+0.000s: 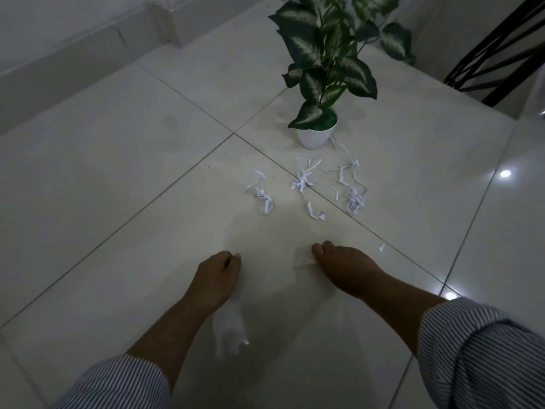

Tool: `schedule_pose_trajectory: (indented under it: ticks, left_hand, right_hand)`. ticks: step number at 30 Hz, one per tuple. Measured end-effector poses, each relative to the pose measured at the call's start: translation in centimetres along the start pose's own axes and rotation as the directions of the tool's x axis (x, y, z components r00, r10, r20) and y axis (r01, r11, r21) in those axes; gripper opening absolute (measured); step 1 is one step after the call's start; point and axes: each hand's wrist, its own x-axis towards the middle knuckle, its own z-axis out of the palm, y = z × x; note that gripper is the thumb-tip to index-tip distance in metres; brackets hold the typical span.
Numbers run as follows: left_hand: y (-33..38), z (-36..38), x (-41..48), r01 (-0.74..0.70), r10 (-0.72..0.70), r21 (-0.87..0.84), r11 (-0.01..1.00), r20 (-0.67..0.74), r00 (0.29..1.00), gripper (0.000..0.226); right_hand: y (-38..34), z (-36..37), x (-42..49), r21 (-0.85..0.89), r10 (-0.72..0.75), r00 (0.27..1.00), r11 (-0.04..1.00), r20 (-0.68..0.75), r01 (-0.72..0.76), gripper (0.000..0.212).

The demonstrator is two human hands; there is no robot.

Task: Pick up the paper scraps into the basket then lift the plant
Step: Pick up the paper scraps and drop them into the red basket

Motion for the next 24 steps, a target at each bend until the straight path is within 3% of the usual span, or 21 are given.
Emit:
schedule_pose_trajectory:
  ticks: [4, 6, 12, 16, 20, 24]
  left_hand:
    - [-0.3, -0.8, 0.0, 0.007, -0.006, 0.016, 1.0, -0.019, 1.0, 0.043]
    - [-0.6, -1.6, -0.2, 0.004, -0.003, 0.014, 1.0, -0.046, 0.999, 0.043]
    - [-0.8, -6.0, -0.3, 0.005, -0.008, -0.031, 1.0, -0.115, 0.993, 0.046]
    - [-1.7, -11.5, -0.8, 0.031, -0.043, -0.054, 0.998, -0.238, 0.97, 0.046]
    - [-3.4, -17.9, -2.3, 0.054, -0.078, -0.075, 0.996, -0.363, 0.928, 0.047]
    - [-6.4, -25.5, -4.9, 0.071, -0.097, -0.073, 0.995, -0.474, 0.875, 0.049]
  right_hand:
    - [-0.2, -1.6, 3.2, 0.346, 0.292, 0.956, 0.898, -0.003, -0.273, 0.036]
    - [-0.5, -3.6, 4.9, 0.499, 0.349, 0.936, 0.819, -0.041, -0.284, 0.022]
    - [-4.1, -10.2, 8.0, 0.736, 0.352, 0.935, 0.643, -0.042, -0.21, 0.026]
    - [-10.4, -13.6, 10.7, 0.859, 0.294, 0.949, 0.51, -0.117, -0.052, 0.025]
    - [-18.3, -17.5, 12.9, 0.879, 0.184, 0.971, 0.474, -0.154, 0.05, 0.027]
    - [-27.6, -21.7, 14.0, 0.962, 0.078, 0.985, 0.239, -0.155, 0.132, 0.029]
